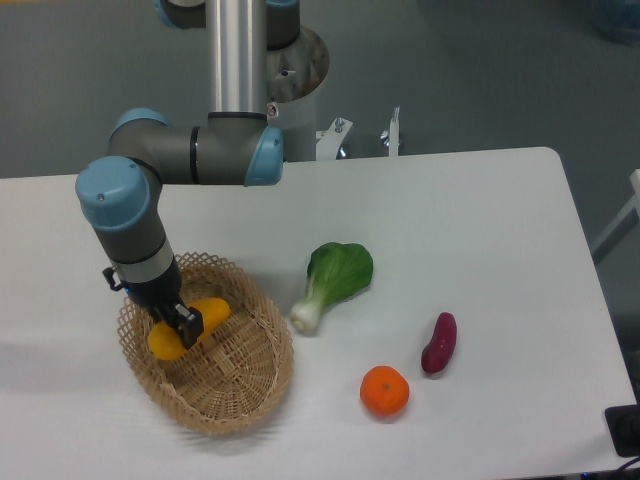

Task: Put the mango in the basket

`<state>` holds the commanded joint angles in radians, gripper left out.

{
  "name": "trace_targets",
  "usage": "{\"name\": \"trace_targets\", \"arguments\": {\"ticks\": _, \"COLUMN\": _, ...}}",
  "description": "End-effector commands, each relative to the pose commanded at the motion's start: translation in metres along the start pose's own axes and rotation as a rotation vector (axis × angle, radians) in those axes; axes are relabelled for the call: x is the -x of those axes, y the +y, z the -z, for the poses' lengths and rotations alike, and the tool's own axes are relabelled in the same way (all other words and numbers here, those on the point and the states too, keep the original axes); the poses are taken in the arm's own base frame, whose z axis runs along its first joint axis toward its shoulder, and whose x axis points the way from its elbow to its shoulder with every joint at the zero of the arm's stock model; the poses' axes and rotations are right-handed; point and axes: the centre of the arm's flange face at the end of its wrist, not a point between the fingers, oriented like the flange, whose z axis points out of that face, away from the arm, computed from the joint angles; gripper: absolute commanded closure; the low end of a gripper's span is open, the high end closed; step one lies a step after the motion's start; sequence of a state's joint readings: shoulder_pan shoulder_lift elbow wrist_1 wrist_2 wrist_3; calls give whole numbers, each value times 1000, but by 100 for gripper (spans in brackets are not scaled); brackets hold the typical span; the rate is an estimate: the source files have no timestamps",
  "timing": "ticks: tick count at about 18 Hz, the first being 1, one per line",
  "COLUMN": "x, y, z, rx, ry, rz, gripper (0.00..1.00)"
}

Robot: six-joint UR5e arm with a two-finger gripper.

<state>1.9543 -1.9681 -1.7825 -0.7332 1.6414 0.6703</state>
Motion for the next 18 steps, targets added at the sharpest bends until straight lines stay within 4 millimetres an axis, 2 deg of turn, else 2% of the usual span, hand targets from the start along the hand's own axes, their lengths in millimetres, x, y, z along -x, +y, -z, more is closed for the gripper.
{"name": "trace_targets", "arguments": {"ticks": 1, "x": 2, "y": 0, "z": 3, "rx": -4, "ry": -4, "rz": 3, "gripper": 0}}
{"name": "trace_targets", "arguments": {"ticks": 3, "x": 4, "y": -2, "z": 9, "rx": -13, "ry": -13, "rz": 12, "gripper": 0}}
{"name": "trace_targets", "arguments": {"ticks": 5, "x": 15, "y": -10, "z": 24, "rx": -41, "ry": -34, "rz": 14, "gripper": 0}}
{"name": "trace_targets", "arguments": {"ticks": 9, "x": 52, "y": -17, "z": 54, "rx": -91, "ry": -88, "rz": 66, "gripper": 0}}
{"name": "trace_targets", "arguments": {"ticks": 11, "x": 79, "y": -9, "z": 64, "rx": -108, "ry": -104, "rz": 103, "gripper": 0}}
{"name": "trace_targets", "arguments": {"ticks": 13, "x": 105, "y": -10, "z": 82, "rx": -135, "ry": -142, "rz": 133, "gripper": 0}}
{"name": "trace_targets", "arguments": {"ticks": 16, "x": 149, "y": 8, "z": 101, "rx": -147, "ry": -192, "rz": 188, "gripper": 0}}
{"name": "trace_targets", "arguments": {"ticks": 18, "x": 183, "y": 26, "z": 122, "rx": -160, "ry": -224, "rz": 234, "gripper": 0}}
